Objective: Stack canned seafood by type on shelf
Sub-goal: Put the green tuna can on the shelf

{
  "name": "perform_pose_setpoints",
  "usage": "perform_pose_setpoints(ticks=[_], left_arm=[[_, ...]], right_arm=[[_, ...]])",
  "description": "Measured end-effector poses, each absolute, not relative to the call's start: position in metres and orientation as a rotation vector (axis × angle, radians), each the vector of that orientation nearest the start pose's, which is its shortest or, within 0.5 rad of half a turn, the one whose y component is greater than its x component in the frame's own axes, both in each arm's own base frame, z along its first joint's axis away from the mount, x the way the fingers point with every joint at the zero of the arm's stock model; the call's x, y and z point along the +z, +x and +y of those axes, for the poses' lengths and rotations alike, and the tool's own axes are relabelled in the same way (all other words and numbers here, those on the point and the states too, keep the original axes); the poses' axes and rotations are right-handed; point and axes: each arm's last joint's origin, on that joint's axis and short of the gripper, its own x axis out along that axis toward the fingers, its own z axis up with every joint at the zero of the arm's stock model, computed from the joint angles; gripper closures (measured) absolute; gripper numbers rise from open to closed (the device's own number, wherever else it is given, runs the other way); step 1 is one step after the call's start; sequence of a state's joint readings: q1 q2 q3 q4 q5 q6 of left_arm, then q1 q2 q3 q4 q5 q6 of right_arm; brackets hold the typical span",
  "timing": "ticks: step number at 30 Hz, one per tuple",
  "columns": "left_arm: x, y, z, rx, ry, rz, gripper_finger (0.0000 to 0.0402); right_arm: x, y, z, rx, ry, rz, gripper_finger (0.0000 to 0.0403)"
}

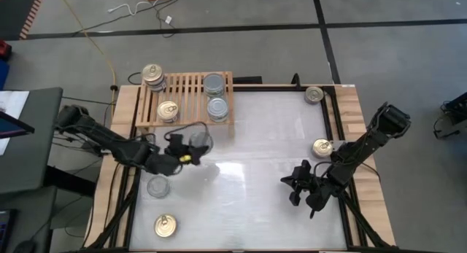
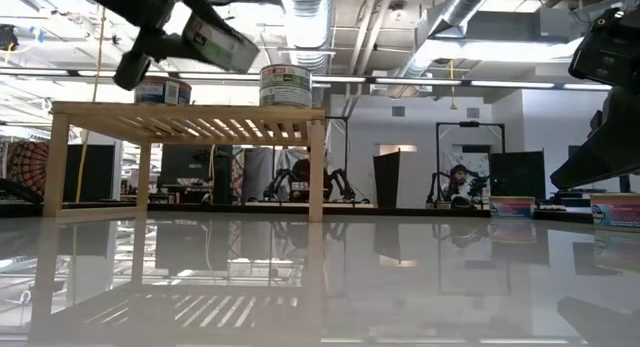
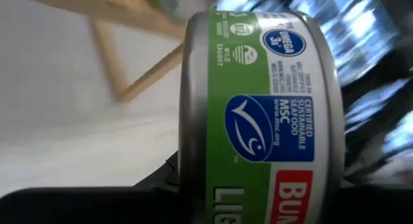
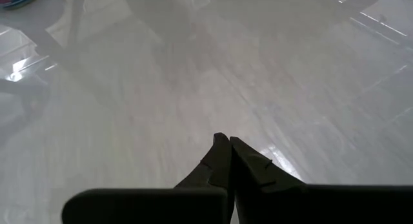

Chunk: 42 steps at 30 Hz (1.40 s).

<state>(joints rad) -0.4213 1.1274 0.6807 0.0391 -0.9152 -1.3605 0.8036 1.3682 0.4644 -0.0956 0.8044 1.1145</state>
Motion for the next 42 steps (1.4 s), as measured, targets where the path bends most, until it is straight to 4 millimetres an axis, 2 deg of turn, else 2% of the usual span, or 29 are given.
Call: perform_pose_setpoints(ticks=[4, 9, 13, 16, 22, 26, 38, 42], left_arm=[[0.250, 0.210, -0.068, 0.554, -1.156, -0.231, 0.0287], [0.248, 0.203, -0.057, 0.586, -1.266, -0.333, 0.0287], [0.248, 0.204, -0.048, 0.605, -1.370, -0.387, 0.0257], [0.252, 0.203, -0.039, 0.604, -1.391, -0.409, 0.0249], [0.255, 0.203, -0.026, 0.629, -1.405, -0.457, 0.0271], [0.255, 0.204, -0.019, 0.647, -1.462, -0.508, 0.0271], [0.255, 0.205, -0.011, 0.676, -1.455, -0.535, 0.0263], [0.256, 0.205, -0.011, 0.675, -1.463, -0.540, 0.0263]], right_arm=[[0.133, 0.163, 0.139, -0.359, 0.359, 0.574, 0.0372], [0.133, 0.163, 0.139, -0.360, 0.358, 0.574, 0.0372], [0.133, 0.163, 0.139, -0.359, 0.356, 0.574, 0.0372], [0.133, 0.164, 0.139, -0.358, 0.360, 0.572, 0.0372], [0.134, 0.164, 0.140, -0.349, 0.359, 0.566, 0.0372], [0.134, 0.164, 0.140, -0.348, 0.357, 0.566, 0.0372], [0.135, 0.165, 0.141, -0.343, 0.369, 0.558, 0.0372], [0.142, 0.173, 0.143, -0.351, 0.416, 0.449, 0.0372]])
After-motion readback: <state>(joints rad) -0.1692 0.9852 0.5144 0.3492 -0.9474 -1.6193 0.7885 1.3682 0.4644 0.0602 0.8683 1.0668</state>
